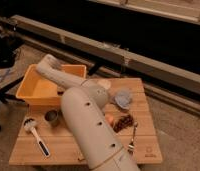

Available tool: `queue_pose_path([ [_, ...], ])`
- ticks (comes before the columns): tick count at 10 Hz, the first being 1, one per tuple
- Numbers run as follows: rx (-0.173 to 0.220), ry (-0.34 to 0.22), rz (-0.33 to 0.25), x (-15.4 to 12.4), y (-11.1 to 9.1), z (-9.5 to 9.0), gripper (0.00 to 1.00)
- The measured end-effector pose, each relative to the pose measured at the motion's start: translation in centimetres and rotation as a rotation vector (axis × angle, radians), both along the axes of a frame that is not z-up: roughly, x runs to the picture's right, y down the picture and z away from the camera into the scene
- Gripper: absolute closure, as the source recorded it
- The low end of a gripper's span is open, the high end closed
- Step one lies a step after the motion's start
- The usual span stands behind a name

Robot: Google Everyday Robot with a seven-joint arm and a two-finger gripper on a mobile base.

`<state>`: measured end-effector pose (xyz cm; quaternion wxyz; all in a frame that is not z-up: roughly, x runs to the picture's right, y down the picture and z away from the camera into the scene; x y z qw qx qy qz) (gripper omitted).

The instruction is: Wipe tray with eraser

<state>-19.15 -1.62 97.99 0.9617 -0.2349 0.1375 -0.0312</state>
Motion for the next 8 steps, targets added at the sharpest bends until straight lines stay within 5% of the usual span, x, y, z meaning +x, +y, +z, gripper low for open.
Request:
queue_pose_path([
  [3, -0.101, -0.131, -0.111, -2.1, 2.3, -1.6, 0.86],
  [8, -0.151, -0.261, -0.17, -6.9, 3.6, -2.9, 0.86],
])
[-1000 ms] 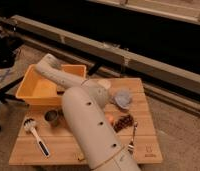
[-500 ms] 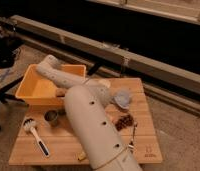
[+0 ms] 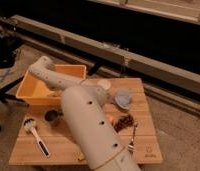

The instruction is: Wipe tray with eraser

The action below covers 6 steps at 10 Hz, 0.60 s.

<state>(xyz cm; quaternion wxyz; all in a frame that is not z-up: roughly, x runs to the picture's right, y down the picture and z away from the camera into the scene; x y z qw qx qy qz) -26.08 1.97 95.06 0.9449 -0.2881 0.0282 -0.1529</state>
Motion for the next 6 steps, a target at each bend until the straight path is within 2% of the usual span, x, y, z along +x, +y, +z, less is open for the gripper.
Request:
queue_pose_path([
  [3, 0.016, -0.041, 0.039, -3.3, -0.9, -0.2, 0.86],
  [6, 0.056, -0.054, 0.092, -6.1, -3.5, 0.5, 0.86],
])
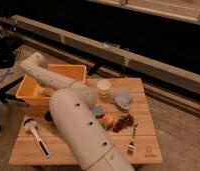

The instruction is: Wipe tray with eraser

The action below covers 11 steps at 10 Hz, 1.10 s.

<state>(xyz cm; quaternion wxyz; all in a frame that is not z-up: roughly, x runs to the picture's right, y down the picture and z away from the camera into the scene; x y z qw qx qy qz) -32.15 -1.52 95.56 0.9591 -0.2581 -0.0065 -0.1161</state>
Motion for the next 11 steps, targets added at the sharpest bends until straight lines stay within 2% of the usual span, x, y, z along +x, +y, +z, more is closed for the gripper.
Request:
queue_pose_path([
  [3, 0.018, 0.056, -0.003, 0.2, -1.6, 2.3, 0.86],
  [6, 0.039, 0.101, -0.014, 0.6, -2.0, 2.8, 0.86],
  [11, 0.053, 0.184, 0.012, 5.3, -2.2, 3.0, 0.86],
])
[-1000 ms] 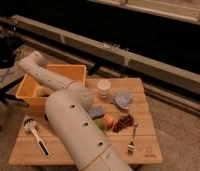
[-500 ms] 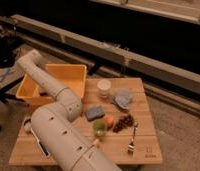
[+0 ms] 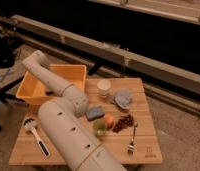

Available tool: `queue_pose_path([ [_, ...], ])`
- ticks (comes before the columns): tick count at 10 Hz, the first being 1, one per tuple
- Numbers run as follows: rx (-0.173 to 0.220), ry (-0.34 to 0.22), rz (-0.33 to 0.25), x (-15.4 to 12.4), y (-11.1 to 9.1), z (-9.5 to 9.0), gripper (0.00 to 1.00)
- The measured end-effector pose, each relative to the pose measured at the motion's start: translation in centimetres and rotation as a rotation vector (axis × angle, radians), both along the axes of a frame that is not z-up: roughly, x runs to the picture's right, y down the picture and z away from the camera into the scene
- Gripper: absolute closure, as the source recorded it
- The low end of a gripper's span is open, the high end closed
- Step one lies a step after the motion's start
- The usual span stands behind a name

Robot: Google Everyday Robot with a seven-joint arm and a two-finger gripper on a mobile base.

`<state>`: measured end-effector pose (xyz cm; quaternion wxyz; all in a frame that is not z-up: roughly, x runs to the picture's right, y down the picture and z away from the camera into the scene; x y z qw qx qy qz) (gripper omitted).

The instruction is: Wipe tray with eraser

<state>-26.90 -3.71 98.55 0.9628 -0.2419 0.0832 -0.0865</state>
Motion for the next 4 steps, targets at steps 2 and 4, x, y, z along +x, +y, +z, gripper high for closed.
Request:
queue_pose_path([
  [2, 0.008, 0.028, 0.015, 2.2, 0.2, -0.3, 0.86],
  [4, 0.013, 0.043, 0.021, 3.9, 0.7, -0.9, 0.86],
])
